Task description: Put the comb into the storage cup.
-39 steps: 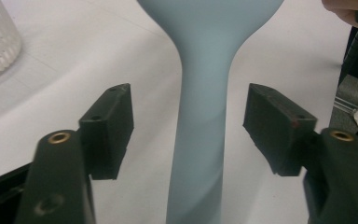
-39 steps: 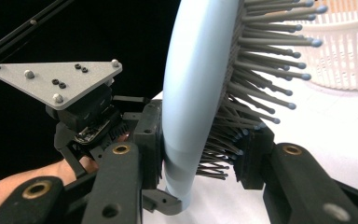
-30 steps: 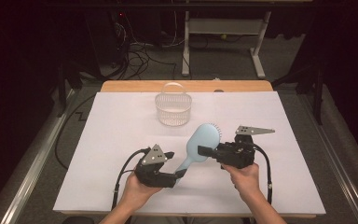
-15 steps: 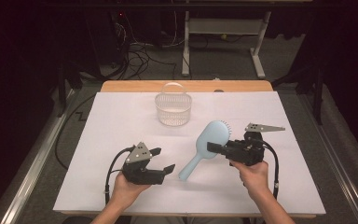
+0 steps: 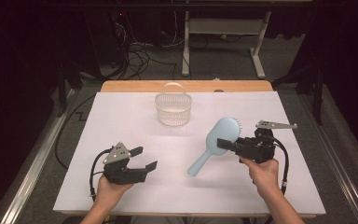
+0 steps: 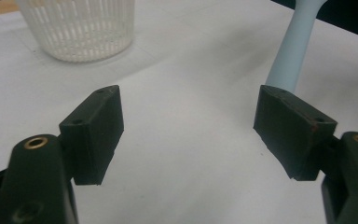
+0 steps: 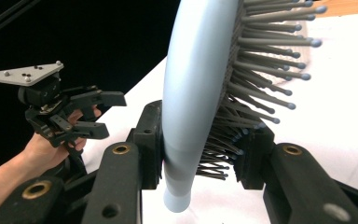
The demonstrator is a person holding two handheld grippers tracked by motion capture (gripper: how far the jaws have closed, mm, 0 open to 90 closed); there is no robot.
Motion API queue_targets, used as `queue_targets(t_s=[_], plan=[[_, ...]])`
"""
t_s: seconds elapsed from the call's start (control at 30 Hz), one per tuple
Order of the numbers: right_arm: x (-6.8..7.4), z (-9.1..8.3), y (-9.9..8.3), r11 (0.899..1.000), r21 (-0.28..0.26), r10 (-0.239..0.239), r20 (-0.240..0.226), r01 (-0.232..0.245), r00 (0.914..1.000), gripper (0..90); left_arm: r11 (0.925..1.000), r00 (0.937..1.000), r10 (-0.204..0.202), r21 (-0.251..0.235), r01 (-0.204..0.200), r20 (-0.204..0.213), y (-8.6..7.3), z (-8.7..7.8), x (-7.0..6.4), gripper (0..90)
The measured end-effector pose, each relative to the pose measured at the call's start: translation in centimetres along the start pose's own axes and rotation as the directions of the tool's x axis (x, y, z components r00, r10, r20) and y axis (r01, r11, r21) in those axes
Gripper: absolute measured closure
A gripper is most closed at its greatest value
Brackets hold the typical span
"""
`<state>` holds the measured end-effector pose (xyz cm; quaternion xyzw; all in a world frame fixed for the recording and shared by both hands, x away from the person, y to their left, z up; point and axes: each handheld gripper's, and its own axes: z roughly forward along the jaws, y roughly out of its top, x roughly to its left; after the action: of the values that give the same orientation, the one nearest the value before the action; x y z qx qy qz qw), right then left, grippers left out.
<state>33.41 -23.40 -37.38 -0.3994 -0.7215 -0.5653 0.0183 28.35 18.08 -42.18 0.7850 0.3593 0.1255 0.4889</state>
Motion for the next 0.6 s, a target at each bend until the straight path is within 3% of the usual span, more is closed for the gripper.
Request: queue_targets(t_s=[0.33,0.6], plan=[[-0.6,-1.1,0.8,1.000,-0.016,0.003,0.035,-0.002,0.9994,60.9,0.9975,0.9961,-0.041,-0.061,0.037,-0.078,-1.0,-1.9,2.4,23.5],[-0.8,-1.5,1.7,1.000,-0.018,-0.002,0.063,0.003,0.9980,60.9,0.9931,0.9867,-0.078,-0.098,0.064,-0.143,-2.1,-2.9,4.1,23.6]])
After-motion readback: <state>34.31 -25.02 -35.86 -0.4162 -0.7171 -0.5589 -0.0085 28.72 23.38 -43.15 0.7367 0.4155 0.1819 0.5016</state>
